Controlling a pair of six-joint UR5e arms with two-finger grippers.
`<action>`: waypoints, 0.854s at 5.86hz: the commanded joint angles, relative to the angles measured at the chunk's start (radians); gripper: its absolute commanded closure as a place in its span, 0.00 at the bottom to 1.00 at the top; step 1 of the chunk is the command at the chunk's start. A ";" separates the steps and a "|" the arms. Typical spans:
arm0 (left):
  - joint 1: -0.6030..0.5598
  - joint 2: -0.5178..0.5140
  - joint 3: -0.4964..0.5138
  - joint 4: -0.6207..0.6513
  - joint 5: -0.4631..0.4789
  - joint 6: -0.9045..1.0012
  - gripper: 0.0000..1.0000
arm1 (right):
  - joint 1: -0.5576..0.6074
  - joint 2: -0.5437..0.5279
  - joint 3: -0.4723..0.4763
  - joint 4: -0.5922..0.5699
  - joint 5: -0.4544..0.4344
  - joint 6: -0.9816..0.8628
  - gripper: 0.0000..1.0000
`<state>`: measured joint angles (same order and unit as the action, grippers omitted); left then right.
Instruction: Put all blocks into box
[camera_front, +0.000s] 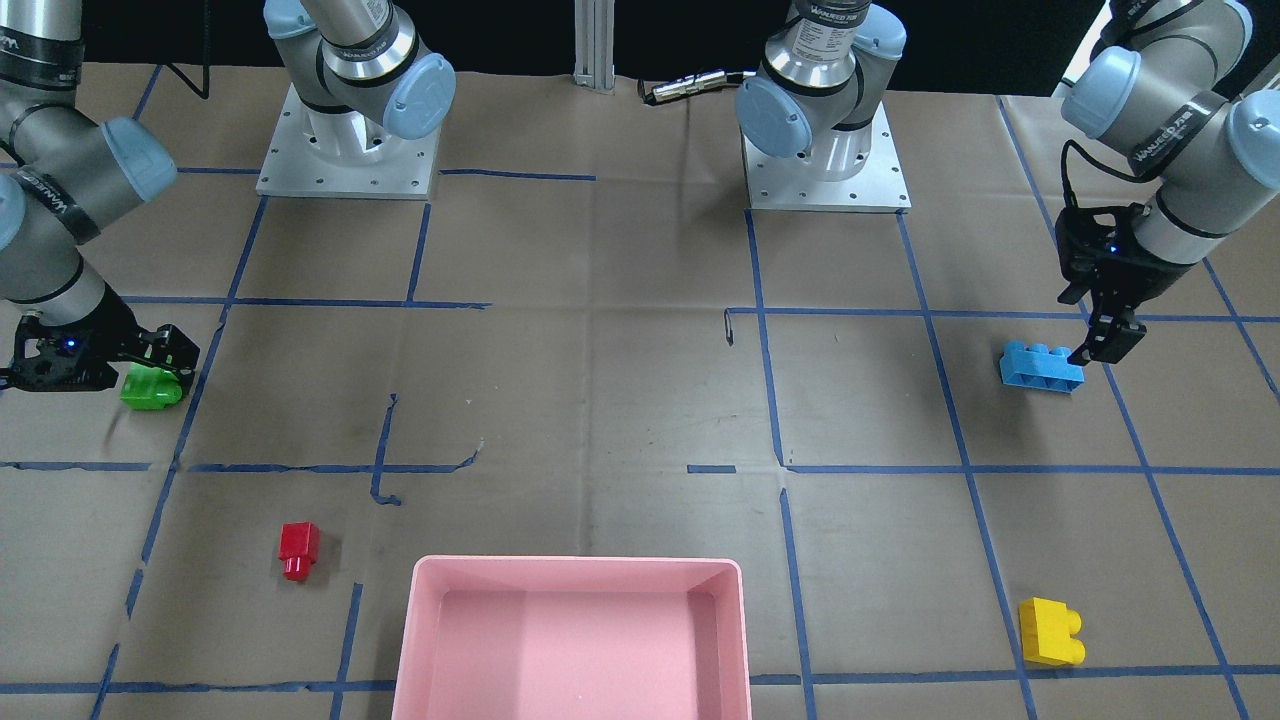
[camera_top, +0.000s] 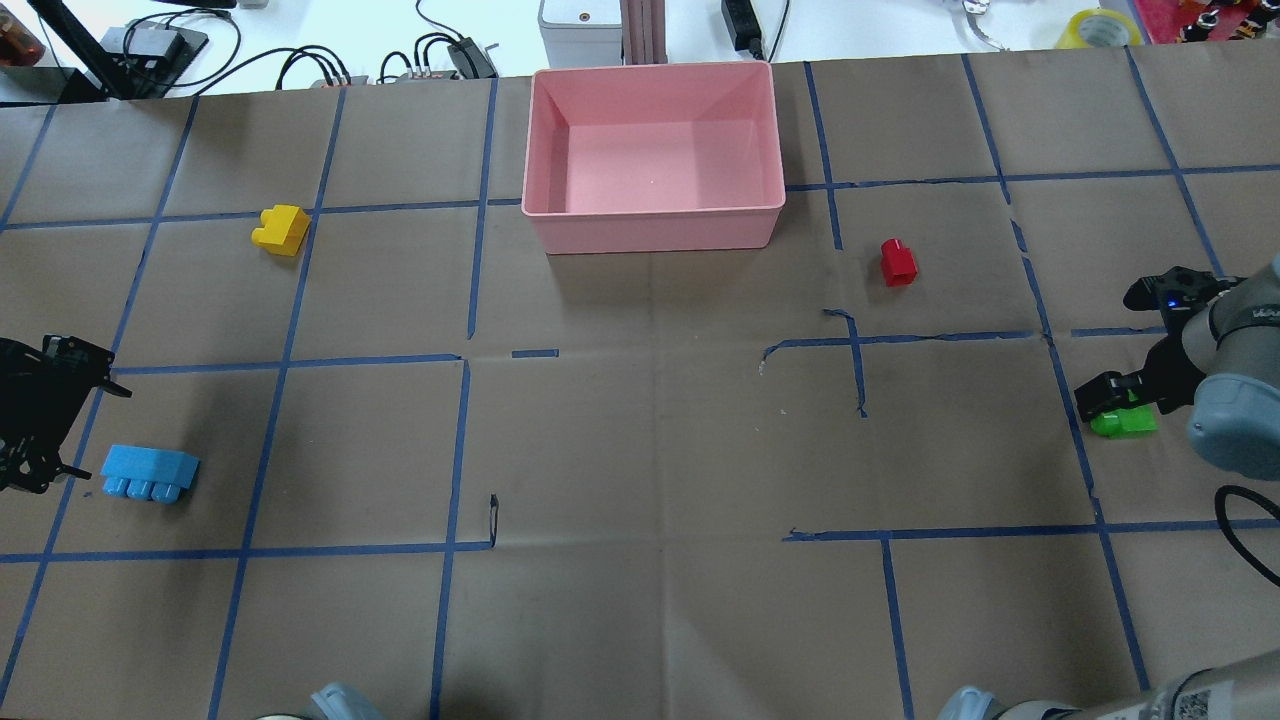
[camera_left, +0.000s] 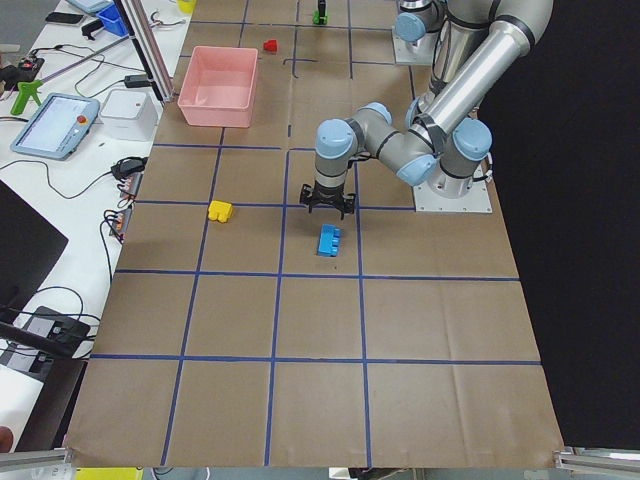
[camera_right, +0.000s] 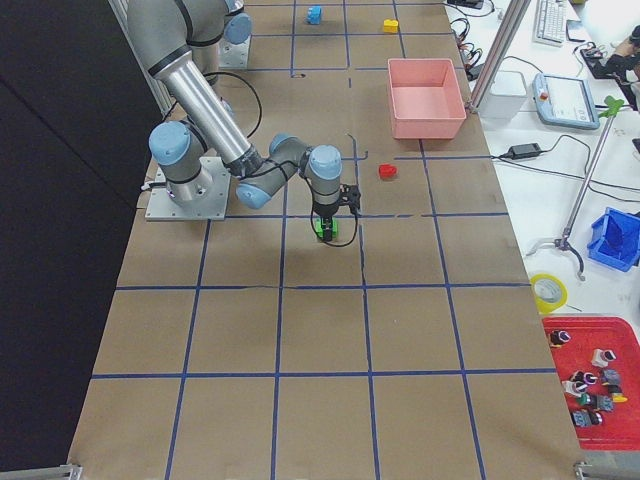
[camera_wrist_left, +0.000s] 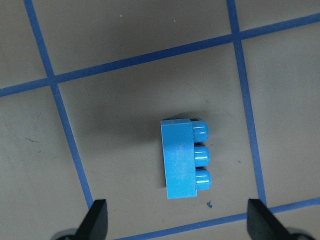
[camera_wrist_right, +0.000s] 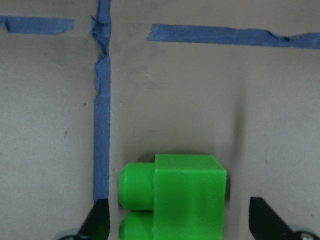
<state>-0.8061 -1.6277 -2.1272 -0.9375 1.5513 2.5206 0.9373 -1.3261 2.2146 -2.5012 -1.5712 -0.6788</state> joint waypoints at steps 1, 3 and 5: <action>0.039 -0.062 -0.043 0.086 -0.048 -0.032 0.03 | 0.000 -0.005 -0.001 0.010 -0.001 -0.001 0.64; 0.041 -0.150 -0.074 0.233 -0.048 -0.040 0.03 | 0.001 -0.016 -0.009 0.021 -0.006 0.001 0.94; 0.042 -0.155 -0.138 0.327 -0.046 -0.040 0.04 | 0.065 -0.097 -0.211 0.193 -0.004 0.011 0.94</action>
<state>-0.7651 -1.7791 -2.2442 -0.6484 1.5045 2.4816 0.9664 -1.3846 2.1119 -2.4206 -1.5764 -0.6748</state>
